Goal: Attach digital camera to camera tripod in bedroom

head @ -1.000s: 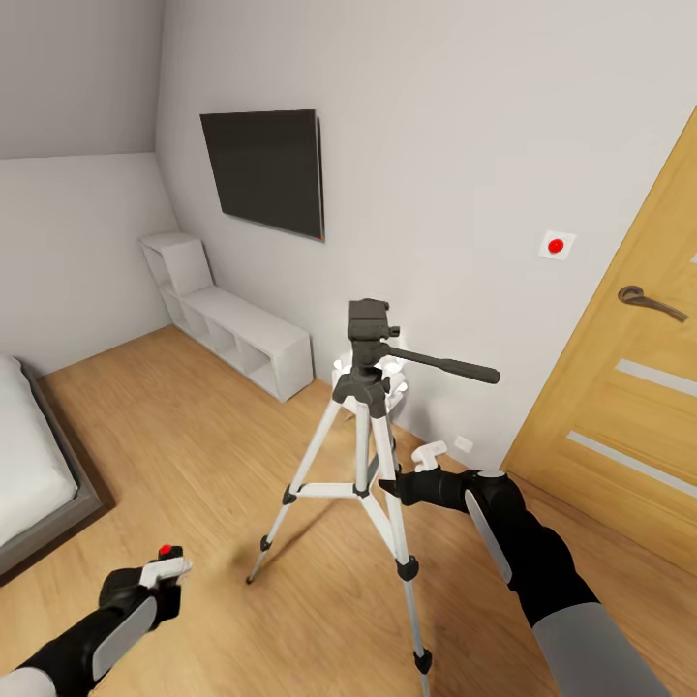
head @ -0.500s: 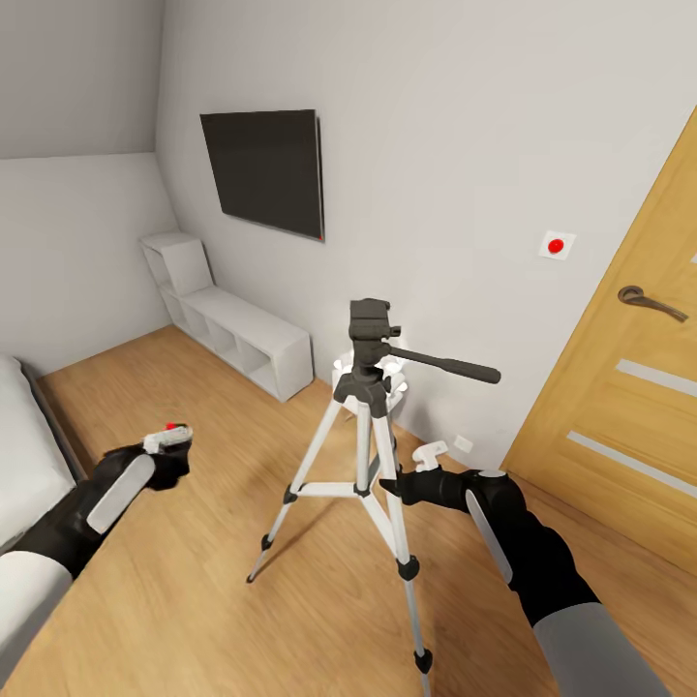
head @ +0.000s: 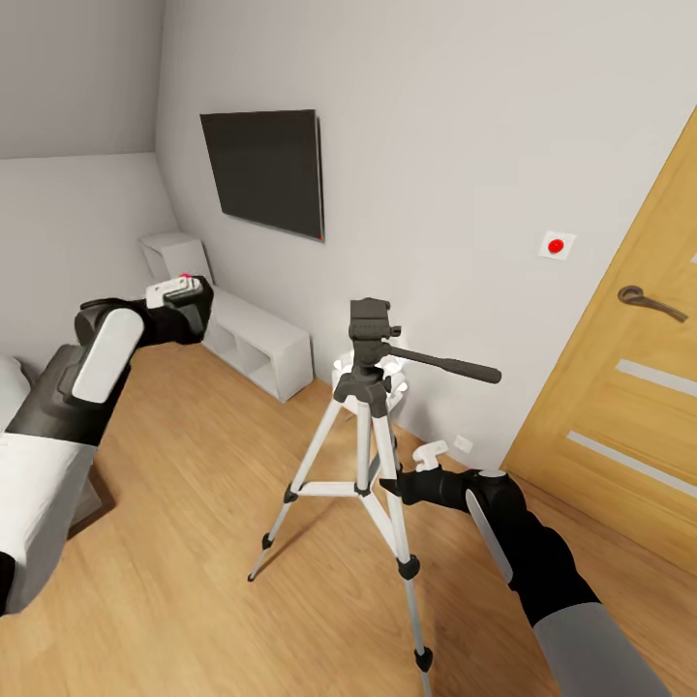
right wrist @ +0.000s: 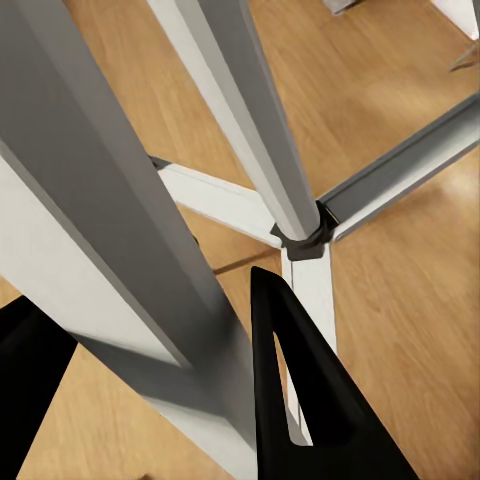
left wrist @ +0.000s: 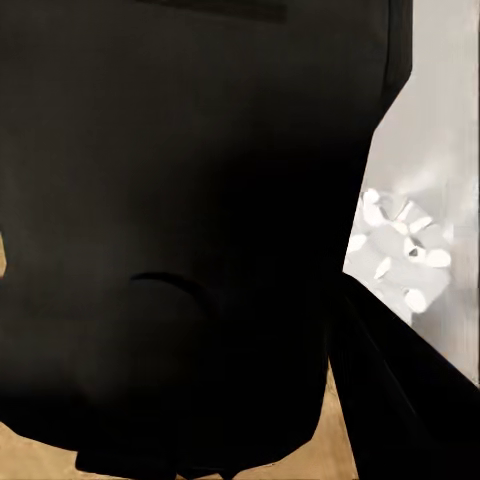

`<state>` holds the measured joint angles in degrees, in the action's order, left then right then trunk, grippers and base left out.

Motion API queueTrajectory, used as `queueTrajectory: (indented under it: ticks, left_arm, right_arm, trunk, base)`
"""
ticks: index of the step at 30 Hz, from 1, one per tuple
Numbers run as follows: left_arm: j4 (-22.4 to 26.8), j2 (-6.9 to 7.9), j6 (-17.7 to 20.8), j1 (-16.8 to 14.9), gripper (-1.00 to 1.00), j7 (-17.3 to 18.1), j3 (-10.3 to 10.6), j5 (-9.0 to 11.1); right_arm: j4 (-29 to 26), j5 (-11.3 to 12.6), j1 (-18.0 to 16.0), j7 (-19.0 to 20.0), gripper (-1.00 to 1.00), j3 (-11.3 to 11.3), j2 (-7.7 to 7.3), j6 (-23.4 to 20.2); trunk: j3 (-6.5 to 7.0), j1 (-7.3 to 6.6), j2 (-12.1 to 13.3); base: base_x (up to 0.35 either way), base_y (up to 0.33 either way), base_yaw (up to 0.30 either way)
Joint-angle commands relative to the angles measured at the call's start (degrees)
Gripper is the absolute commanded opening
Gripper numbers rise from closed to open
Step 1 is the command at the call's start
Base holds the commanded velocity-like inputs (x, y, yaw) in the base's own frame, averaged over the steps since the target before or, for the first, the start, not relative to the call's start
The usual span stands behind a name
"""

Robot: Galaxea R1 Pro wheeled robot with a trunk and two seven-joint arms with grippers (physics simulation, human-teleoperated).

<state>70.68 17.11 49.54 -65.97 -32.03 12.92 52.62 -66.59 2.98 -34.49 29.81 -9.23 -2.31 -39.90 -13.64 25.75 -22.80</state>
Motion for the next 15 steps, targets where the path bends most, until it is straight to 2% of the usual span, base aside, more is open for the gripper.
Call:
queueTrajectory:
  ticks: [1, 2, 3, 4, 5, 9, 10, 14, 15]
  left_arm:
    - [0.09, -0.47, 0.42, -0.88, -1.0, -0.52, 0.14, 0.18]
    - [0.1, -1.53, 0.47, -2.35, -1.0, -0.44, 0.14, 1.09]
    - [0.09, -3.21, 0.55, -4.53, -1.0, -0.32, 0.14, 3.02]
    - [0.1, -3.81, 0.57, -5.22, -1.0, -0.28, 0.15, 3.72]
    - [0.12, -5.03, 0.61, -6.51, -1.0, -0.2, 0.16, 5.15]
    - [0.15, -7.75, 1.24, -8.82, -1.0, -0.07, 0.17, 7.85]
    - [0.15, -9.17, 2.13, -9.84, -1.0, -0.01, 0.17, 9.01]
    - [0.25, -12.04, 4.89, -11.51, -1.0, 0.17, 0.22, 10.86]
    - [0.36, -13.41, 6.29, -12.06, -1.0, 0.36, 0.25, 11.48]
  right_arm:
    - [-0.05, -0.02, -0.05, -0.1, -1.0, -0.09, -0.05, -0.27]
    - [-0.04, -0.01, -0.05, -0.1, -1.0, -0.08, -0.05, -0.27]
    - [-0.04, 0.0, -0.05, -0.1, -1.0, -0.08, -0.06, -0.27]
    - [-0.04, 0.0, -0.05, -0.1, -1.0, -0.08, -0.06, -0.27]
    - [-0.04, 0.0, -0.05, -0.1, -1.0, -0.08, -0.06, -0.27]
    - [-0.03, 0.0, -0.05, -0.1, -1.0, -0.08, -0.06, -0.27]
    - [-0.03, 0.0, -0.05, -0.1, -1.0, -0.08, -0.06, -0.27]
    - [-0.03, 0.01, -0.05, -0.1, -1.0, -0.08, -0.06, -0.27]
    - [-0.03, 0.01, -0.05, -0.1, -1.0, -0.08, -0.06, -0.27]
  trunk:
    - [-0.13, 0.03, -0.12]
    - [-0.13, 0.03, -0.12]
    - [-0.13, 0.03, -0.12]
    - [-0.13, 0.03, -0.12]
    - [-0.13, 0.03, -0.12]
    - [-0.13, 0.03, -0.12]
    - [-0.13, 0.03, -0.12]
    - [-0.13, 0.03, -0.12]
    - [-0.13, 0.03, -0.12]
  base:
    - [0.0, 0.0, 0.0]
    - [0.0, 0.0, 0.0]
    - [0.0, 0.0, 0.0]
    - [0.0, 0.0, 0.0]
    - [0.0, 0.0, 0.0]
    - [0.0, 0.0, 0.0]
    - [0.0, 0.0, 0.0]
    - [0.0, 0.0, 0.0]
    - [0.0, 0.0, 0.0]
